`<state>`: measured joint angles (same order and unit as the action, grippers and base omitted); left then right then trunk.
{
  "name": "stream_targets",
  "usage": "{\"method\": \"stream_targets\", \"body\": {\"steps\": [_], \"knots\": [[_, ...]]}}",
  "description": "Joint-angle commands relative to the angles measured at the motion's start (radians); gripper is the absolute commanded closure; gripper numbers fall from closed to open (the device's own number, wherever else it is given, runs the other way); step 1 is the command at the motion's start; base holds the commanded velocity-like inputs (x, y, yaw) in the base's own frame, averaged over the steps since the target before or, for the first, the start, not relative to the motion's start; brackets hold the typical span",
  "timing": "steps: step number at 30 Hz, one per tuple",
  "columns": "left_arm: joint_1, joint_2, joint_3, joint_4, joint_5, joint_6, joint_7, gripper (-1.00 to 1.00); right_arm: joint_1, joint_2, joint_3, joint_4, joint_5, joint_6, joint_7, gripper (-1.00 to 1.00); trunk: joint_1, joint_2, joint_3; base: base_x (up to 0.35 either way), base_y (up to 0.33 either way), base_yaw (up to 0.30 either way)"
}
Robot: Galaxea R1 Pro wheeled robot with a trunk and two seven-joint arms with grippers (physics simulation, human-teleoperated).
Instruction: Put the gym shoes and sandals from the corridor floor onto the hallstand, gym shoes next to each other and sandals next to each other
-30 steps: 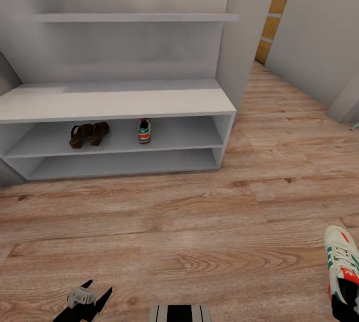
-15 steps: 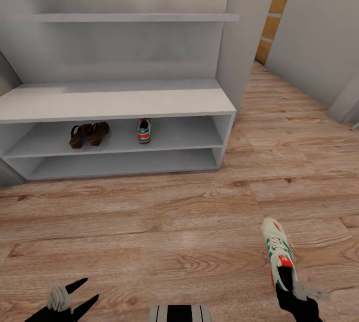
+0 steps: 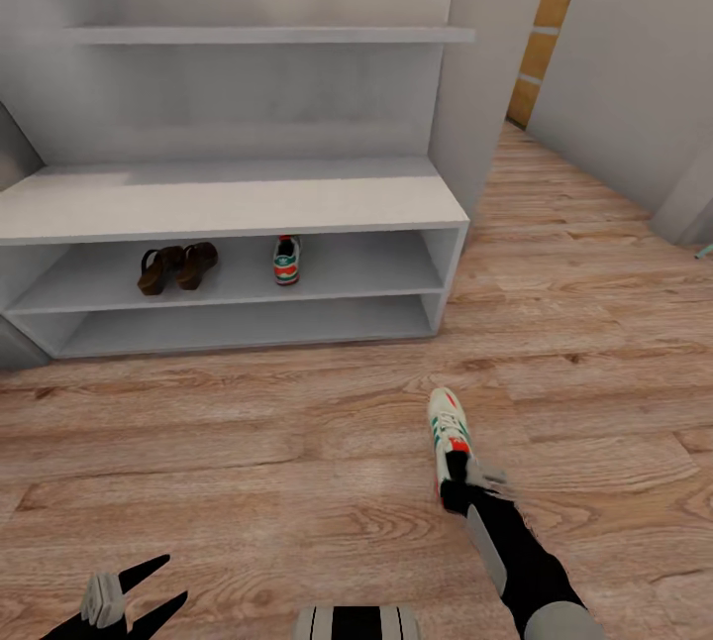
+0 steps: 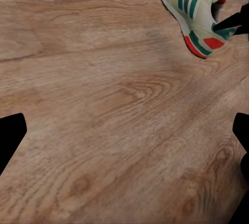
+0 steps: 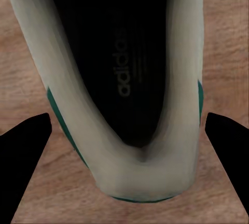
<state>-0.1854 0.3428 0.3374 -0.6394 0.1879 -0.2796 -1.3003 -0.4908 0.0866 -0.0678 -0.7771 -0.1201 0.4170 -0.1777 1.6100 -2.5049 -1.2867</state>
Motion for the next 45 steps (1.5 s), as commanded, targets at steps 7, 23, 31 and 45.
{"method": "stream_targets", "body": {"steps": [7, 23, 31, 45], "knots": [[0.0, 0.006, -0.002, -0.004, -0.004, -0.006, -0.021, -1.0, -0.091, 0.088, 0.0, 0.025, -0.005, 0.032, -0.152, 1.0, 0.0, 0.0, -0.001, 0.0, 0.0, 0.0], [0.002, 0.025, -0.009, -0.007, -0.016, -0.004, -0.078, -1.0, -0.26, 0.088, 0.025, -0.019, -0.009, 0.104, -0.195, 1.0, 0.0, 0.0, -0.001, 0.0, 0.0, 0.0], [-0.002, 0.02, -0.005, -0.009, -0.052, 0.002, -0.075, -1.0, -0.262, 0.088, 0.14, -0.056, -0.013, 0.115, -0.193, 1.0, 0.0, 0.0, -0.001, 0.0, 0.0, 0.0], [-0.005, 0.019, -0.006, -0.01, -0.053, 0.002, -0.074, -1.0, -0.262, 0.088, 0.128, -0.05, -0.013, 0.112, -0.192, 1.0, 0.0, 0.0, -0.001, 0.0, 0.0, 0.055]]}}
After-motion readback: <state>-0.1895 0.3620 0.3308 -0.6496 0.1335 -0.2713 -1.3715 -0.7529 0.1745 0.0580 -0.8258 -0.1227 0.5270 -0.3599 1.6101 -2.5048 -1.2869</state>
